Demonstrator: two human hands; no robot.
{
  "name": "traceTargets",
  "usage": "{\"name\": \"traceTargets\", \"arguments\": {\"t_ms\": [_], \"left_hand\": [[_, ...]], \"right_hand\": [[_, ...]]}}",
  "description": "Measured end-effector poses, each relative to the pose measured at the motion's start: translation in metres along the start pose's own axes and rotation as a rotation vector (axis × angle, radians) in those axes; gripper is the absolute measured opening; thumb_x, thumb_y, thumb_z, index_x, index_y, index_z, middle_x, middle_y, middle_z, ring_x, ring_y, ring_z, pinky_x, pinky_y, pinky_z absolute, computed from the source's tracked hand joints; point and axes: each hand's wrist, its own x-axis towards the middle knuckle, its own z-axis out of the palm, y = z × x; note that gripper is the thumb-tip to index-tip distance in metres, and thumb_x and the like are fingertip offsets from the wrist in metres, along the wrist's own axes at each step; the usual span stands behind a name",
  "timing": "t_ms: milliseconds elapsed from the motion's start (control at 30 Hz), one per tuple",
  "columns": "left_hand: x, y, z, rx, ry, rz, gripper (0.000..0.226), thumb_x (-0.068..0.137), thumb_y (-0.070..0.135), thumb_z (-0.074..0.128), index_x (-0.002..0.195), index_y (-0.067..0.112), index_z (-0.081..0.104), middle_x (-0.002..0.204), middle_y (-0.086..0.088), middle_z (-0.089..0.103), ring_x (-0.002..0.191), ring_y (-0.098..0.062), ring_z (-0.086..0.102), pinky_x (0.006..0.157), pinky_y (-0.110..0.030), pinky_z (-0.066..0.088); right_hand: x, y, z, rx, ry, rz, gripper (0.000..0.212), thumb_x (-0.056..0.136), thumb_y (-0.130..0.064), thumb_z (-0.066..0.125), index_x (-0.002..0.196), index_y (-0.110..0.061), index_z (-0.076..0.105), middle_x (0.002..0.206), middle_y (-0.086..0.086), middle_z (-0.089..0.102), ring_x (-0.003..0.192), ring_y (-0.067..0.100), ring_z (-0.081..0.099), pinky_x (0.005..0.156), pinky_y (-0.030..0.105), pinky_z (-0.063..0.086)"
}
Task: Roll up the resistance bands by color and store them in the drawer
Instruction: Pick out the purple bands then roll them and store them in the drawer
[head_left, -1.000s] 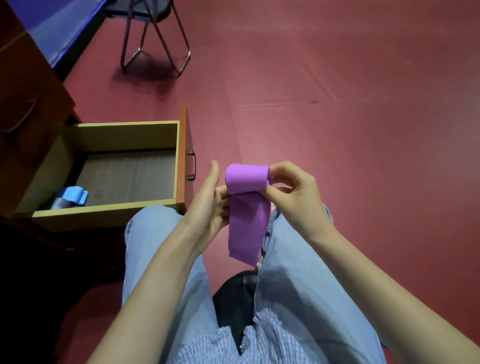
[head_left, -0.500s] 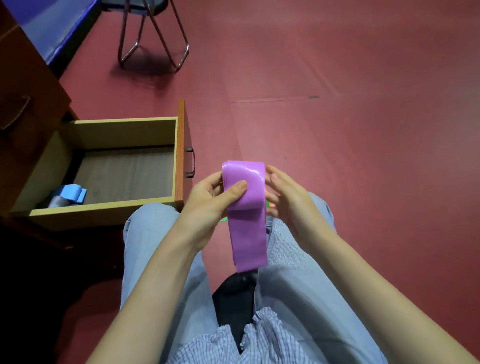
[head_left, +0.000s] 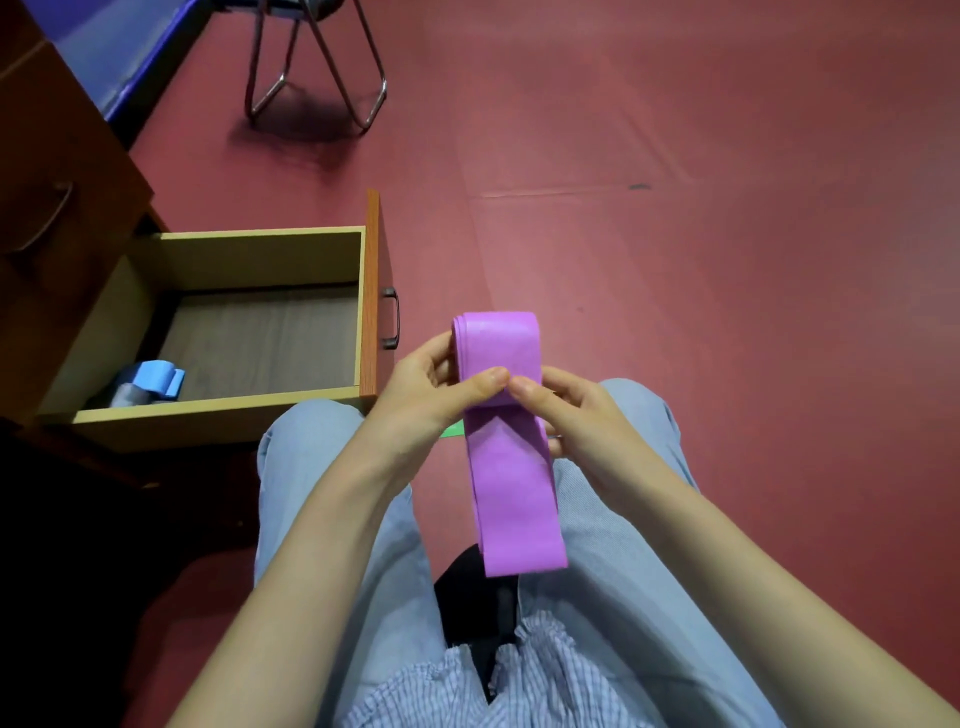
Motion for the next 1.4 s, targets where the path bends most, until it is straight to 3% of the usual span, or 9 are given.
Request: {"name": "traceTargets", "arguments": {"t_ms": [133, 267, 367, 467, 600, 867, 1033, 1200, 1400], "left_hand": [[-0.004, -0.005, 0.000, -0.089, -0.093, -0.144, 0.055, 0.074, 0.043, 0.051, 0.122, 0.017, 0.052, 0.107, -0.001, 0.065, 0.091, -0.014, 0.064, 0.075, -0.027, 0.055], [-0.010, -0.011, 0.006, -0.122, -0.139, -0.371, 0.048, 0.087, 0.054, 0.027, 0.085, 0.017, 0.058, 0.065, 0.006, 0.059, 0.060, -0.007, 0.059, 0.059, -0.019, 0.052], [-0.006, -0.014, 0.003, -0.256, -0.114, -0.426, 0.056, 0.092, 0.051, 0.022, 0.102, 0.009, 0.058, 0.085, -0.008, 0.069, 0.082, -0.020, 0.066, 0.075, -0.031, 0.055], [-0.006, -0.011, 0.001, -0.317, -0.057, -0.419, 0.056, 0.092, 0.052, 0.021, 0.106, 0.013, 0.059, 0.094, -0.010, 0.065, 0.085, -0.020, 0.067, 0.072, -0.034, 0.057], [-0.008, -0.010, 0.002, -0.286, -0.102, -0.446, 0.076, 0.090, 0.059, 0.013, 0.075, 0.019, 0.076, 0.084, -0.007, 0.072, 0.083, -0.020, 0.068, 0.087, -0.038, 0.049], [-0.009, -0.019, -0.007, -0.087, -0.105, -0.341, 0.037, 0.069, 0.030, 0.068, 0.101, 0.013, 0.062, 0.094, -0.007, 0.066, 0.075, -0.011, 0.064, 0.062, -0.020, 0.053], [0.002, -0.025, -0.009, -0.190, 0.161, -0.183, 0.018, 0.076, 0.010, 0.062, 0.094, 0.010, 0.060, 0.086, -0.007, 0.063, 0.072, -0.013, 0.060, 0.059, -0.017, 0.053], [0.014, -0.030, -0.024, -0.189, 0.295, -0.106, 0.012, 0.080, 0.005, 0.059, 0.091, 0.010, 0.061, 0.084, -0.008, 0.064, 0.074, -0.017, 0.060, 0.064, -0.020, 0.054], [0.033, -0.023, -0.064, -0.207, 0.347, -0.153, 0.028, 0.084, 0.009, 0.056, 0.111, 0.004, 0.054, 0.099, -0.013, 0.062, 0.083, -0.019, 0.059, 0.070, -0.022, 0.055]], "right_hand": [[0.005, -0.002, -0.004, 0.072, 0.077, -0.045, 0.018, 0.088, -0.021, 0.054, 0.104, -0.020, 0.060, 0.095, 0.000, 0.065, 0.084, 0.014, 0.062, 0.070, 0.028, 0.053], [0.009, -0.008, -0.010, 0.094, 0.098, -0.131, 0.025, 0.084, -0.009, 0.059, 0.104, -0.024, 0.055, 0.089, 0.001, 0.066, 0.083, 0.015, 0.062, 0.075, 0.035, 0.053], [0.010, -0.006, -0.014, 0.040, 0.079, -0.174, 0.037, 0.080, 0.001, 0.061, 0.106, -0.024, 0.055, 0.088, 0.002, 0.066, 0.077, 0.012, 0.062, 0.067, 0.025, 0.054], [0.008, 0.000, -0.017, -0.013, 0.038, -0.195, 0.047, 0.076, 0.014, 0.059, 0.101, -0.026, 0.057, 0.091, -0.001, 0.064, 0.079, 0.008, 0.059, 0.068, 0.022, 0.052], [0.004, -0.001, -0.016, -0.060, -0.094, -0.182, 0.052, 0.074, 0.023, 0.050, 0.094, -0.025, 0.060, 0.097, -0.007, 0.062, 0.085, 0.001, 0.058, 0.070, 0.016, 0.050], [0.004, 0.010, -0.013, 0.168, -0.109, -0.003, 0.057, 0.054, 0.001, 0.038, 0.093, -0.027, 0.068, 0.121, -0.011, 0.057, 0.115, 0.005, 0.051, 0.098, 0.032, 0.041], [0.007, 0.021, -0.004, 0.355, -0.151, 0.149, 0.055, 0.074, -0.029, 0.053, 0.128, -0.027, 0.044, 0.124, -0.003, 0.057, 0.100, 0.011, 0.061, 0.078, 0.022, 0.054], [0.027, 0.022, 0.019, 0.268, -0.150, 0.156, 0.043, 0.081, -0.019, 0.061, 0.122, -0.011, 0.051, 0.096, 0.004, 0.067, 0.076, 0.018, 0.068, 0.076, 0.031, 0.058], [0.074, 0.017, 0.053, 0.158, -0.053, 0.146, 0.022, 0.089, -0.008, 0.051, 0.110, -0.006, 0.056, 0.086, 0.004, 0.063, 0.056, 0.009, 0.064, 0.051, 0.019, 0.054]]}}
